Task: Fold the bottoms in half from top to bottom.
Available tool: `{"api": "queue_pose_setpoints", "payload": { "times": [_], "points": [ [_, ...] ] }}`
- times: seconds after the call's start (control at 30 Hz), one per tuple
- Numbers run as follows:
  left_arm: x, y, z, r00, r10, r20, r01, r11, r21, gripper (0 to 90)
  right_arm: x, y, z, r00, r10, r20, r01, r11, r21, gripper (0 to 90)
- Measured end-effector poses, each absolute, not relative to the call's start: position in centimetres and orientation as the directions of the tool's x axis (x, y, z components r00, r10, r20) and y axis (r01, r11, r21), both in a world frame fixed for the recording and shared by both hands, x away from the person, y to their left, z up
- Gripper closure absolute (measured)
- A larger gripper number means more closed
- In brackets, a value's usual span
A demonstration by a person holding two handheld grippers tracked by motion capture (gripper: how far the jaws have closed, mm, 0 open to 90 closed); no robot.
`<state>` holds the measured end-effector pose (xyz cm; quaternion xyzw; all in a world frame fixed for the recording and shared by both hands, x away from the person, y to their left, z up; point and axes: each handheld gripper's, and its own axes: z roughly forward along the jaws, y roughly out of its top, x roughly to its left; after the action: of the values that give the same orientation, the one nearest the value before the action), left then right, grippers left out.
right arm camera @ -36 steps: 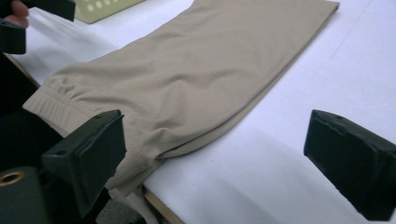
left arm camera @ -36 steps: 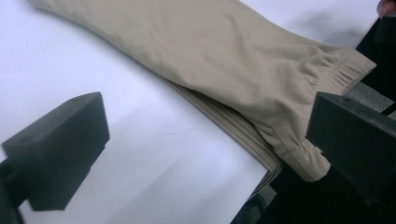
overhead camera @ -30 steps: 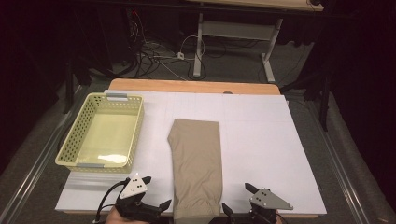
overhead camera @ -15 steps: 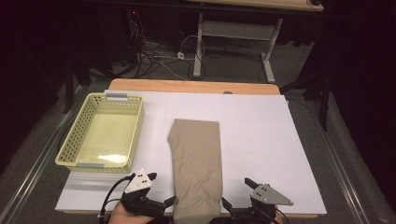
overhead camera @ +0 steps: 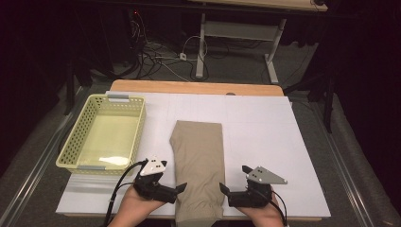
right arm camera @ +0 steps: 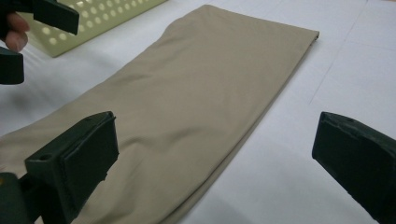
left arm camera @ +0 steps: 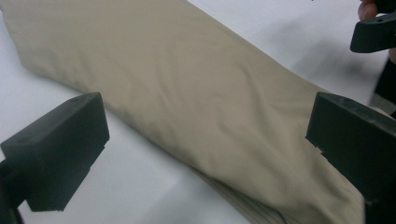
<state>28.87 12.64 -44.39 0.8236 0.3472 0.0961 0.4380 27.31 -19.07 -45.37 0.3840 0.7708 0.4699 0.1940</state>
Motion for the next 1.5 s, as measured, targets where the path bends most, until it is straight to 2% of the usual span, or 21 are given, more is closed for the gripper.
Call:
{"api": "queue_pose_setpoints", "payload": {
  "times": [0.1,0.13,0.27,0.4,0.57,0.63,0.7,0.93,0.97,1.0,1.03,1.07,1.1,1.13,1.17,1.2,1.23,1.3,1.33,1.4,1.5],
  "points": [
    [30.8,11.9,-44.3,0.728,0.668,-0.157,0.504,-0.364,0.783,0.0,29.2,-18.7,-45.5,-0.630,0.774,0.058,0.426,0.282,0.860,3.5],
    [32.3,11.6,-44.5,0.710,0.685,-0.163,0.526,-0.363,0.769,0.0,30.5,-18.4,-45.4,-0.632,0.772,0.067,0.444,0.291,0.848,8.6],
    [34.7,11.2,-45.1,0.679,0.721,-0.140,0.559,-0.384,0.734,1.1,32.5,-17.8,-45.3,-0.637,0.766,0.082,0.462,0.294,0.837,16.0],
    [38.5,11.3,-46.1,0.618,0.776,-0.129,0.617,-0.376,0.691,1.1,36.1,-16.3,-45.7,-0.633,0.771,0.063,0.480,0.327,0.814,19.5],
    [40.9,11.9,-46.5,0.577,0.806,-0.132,0.645,-0.350,0.679,1.2,39.2,-15.6,-46.6,-0.609,0.792,0.049,0.514,0.347,0.784,22.8],
    [41.8,12.4,-46.9,0.558,0.817,-0.144,0.660,-0.332,0.673,9.0,41.2,-15.3,-47.4,-0.593,0.804,0.044,0.545,0.360,0.757,26.7],
    [42.5,12.4,-47.3,0.542,0.830,-0.135,0.676,-0.334,0.657,10.5,42.2,-15.1,-47.7,-0.588,0.809,0.020,0.555,0.385,0.738,28.0],
    [43.0,11.0,-47.9,0.576,0.806,-0.138,0.647,-0.345,0.680,22.9,44.0,-14.6,-47.7,-0.570,0.821,0.023,0.558,0.366,0.745,26.4],
    [42.8,10.6,-47.9,0.573,0.814,-0.098,0.632,-0.362,0.685,29.4,44.3,-14.4,-48.0,-0.568,0.823,0.015,0.562,0.374,0.738,26.5],
    [42.8,10.6,-47.9,0.573,0.814,-0.098,0.632,-0.362,0.685,33.4,44.3,-14.4,-48.0,-0.568,0.823,0.015,0.562,0.374,0.738,26.5],
    [42.8,10.6,-47.9,0.573,0.812,-0.112,0.634,-0.352,0.688,36.7,44.4,-14.3,-47.9,-0.576,0.817,0.010,0.557,0.383,0.737,31.9],
    [42.8,10.6,-47.9,0.569,0.813,-0.125,0.640,-0.342,0.688,36.7,44.4,-14.3,-47.9,-0.576,0.817,0.010,0.557,0.383,0.737,31.9],
    [42.7,10.5,-47.9,0.566,0.815,-0.123,0.640,-0.341,0.688,43.0,44.2,-14.2,-47.9,-0.601,0.800,0.012,0.545,0.398,0.738,42.4],
    [42.7,10.5,-47.9,0.566,0.815,-0.123,0.640,-0.341,0.688,47.6,44.2,-14.2,-47.9,-0.601,0.800,0.012,0.545,0.398,0.738,42.4],
    [42.6,10.4,-47.9,0.573,0.809,-0.132,0.639,-0.340,0.690,53.1,44.0,-14.0,-47.9,-0.611,0.792,0.020,0.541,0.399,0.740,55.2],
    [42.6,10.4,-47.9,0.573,0.809,-0.132,0.639,-0.340,0.690,58.5,44.0,-14.0,-47.9,-0.611,0.792,0.020,0.541,0.399,0.740,55.2],
    [42.6,10.3,-47.9,0.573,0.807,-0.142,0.643,-0.335,0.688,58.5,44.0,-14.0,-47.8,-0.620,0.784,0.032,0.541,0.397,0.742,61.8],
    [42.6,10.2,-47.9,0.586,0.795,-0.158,0.643,-0.337,0.688,68.0,44.0,-13.9,-47.9,-0.641,0.766,0.051,0.536,0.398,0.745,77.3],
    [42.5,10.1,-47.9,0.593,0.789,-0.161,0.639,-0.339,0.690,73.1,43.9,-13.9,-47.9,-0.649,0.757,0.082,0.545,0.387,0.743,81.8],
    [42.3,9.9,-48.0,0.610,0.781,-0.138,0.617,-0.358,0.701,78.4,43.9,-13.9,-48.0,-0.644,0.758,0.101,0.554,0.372,0.744,84.1],
    [42.2,10.0,-47.9,0.619,0.774,-0.134,0.609,-0.365,0.704,80.5,43.8,-13.9,-48.0,-0.650,0.753,0.098,0.548,0.376,0.747,85.0]
  ]
}}
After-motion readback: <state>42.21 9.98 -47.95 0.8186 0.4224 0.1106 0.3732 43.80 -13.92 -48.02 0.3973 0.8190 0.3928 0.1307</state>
